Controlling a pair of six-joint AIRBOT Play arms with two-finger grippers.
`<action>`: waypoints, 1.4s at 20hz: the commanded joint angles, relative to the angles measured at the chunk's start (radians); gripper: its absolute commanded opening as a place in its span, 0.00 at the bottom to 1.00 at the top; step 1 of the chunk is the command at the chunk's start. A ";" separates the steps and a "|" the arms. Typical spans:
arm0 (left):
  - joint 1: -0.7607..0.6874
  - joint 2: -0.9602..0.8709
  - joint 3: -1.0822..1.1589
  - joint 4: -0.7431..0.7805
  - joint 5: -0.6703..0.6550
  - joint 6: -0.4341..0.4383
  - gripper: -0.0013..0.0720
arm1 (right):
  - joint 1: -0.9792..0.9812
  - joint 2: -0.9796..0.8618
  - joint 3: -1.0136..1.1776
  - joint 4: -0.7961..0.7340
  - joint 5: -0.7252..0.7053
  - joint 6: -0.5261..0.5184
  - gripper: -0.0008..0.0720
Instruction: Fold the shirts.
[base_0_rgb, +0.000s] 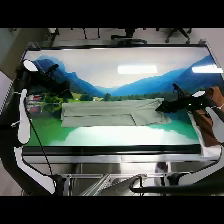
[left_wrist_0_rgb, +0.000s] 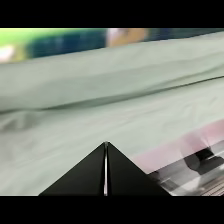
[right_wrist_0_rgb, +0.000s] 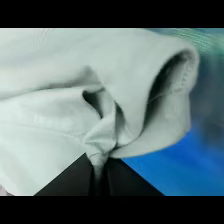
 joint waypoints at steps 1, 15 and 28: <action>-0.151 -0.016 0.002 -0.085 0.095 0.016 0.03 | 0.008 0.038 0.091 0.013 0.141 0.061 0.04; -0.675 -0.307 0.006 -0.300 0.685 0.009 0.03 | 0.010 0.325 0.437 0.045 0.446 0.193 0.04; -0.195 0.127 0.117 -0.980 0.174 0.256 0.03 | 0.378 0.248 0.437 0.064 0.175 0.259 0.04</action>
